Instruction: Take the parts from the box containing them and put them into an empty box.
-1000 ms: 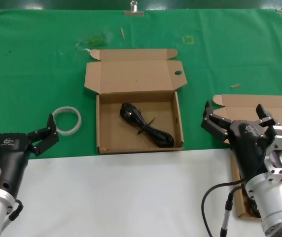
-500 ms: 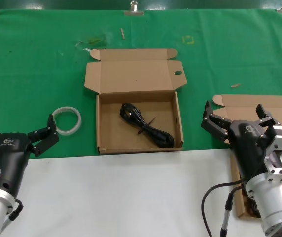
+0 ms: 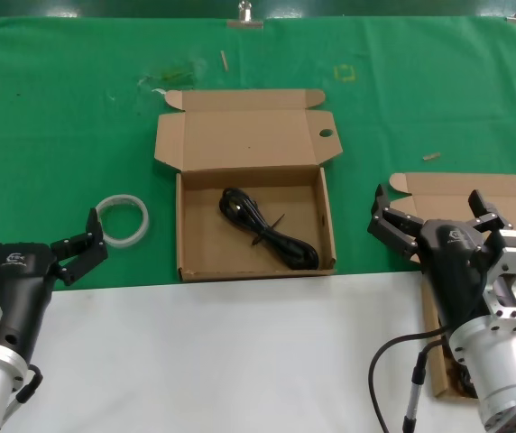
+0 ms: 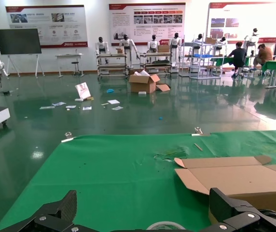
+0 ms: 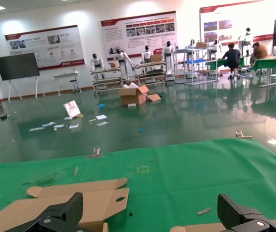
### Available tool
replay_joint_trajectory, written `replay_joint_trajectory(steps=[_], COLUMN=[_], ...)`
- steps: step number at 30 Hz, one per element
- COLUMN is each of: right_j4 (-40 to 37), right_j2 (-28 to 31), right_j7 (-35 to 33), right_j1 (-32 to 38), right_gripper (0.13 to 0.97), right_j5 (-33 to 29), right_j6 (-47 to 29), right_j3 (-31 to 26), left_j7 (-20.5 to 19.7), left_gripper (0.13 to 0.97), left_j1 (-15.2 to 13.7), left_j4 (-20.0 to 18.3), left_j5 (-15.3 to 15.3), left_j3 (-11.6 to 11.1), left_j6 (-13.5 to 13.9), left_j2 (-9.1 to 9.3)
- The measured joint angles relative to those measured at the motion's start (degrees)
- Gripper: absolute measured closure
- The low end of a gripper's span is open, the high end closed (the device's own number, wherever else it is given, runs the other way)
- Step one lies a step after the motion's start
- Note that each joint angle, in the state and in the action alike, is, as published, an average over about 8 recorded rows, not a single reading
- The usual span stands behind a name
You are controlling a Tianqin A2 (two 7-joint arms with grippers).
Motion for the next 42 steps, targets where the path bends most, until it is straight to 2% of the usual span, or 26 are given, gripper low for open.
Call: replay_joint_trajectory(steps=[42], right_j4=[0.0], right_j2=[0.0], right_j7=[0.0], right_j1=[0.0], right_gripper=[0.129], right_j5=[0.0], right_j6=[0.0], right_j3=[0.0], left_j7=[0.0], left_gripper=[0.132], left_j1=[0.0], left_j4=[0.0], left_j5=[0.0], left_j3=[0.0], left_j6=[0.0], left_j2=[0.0])
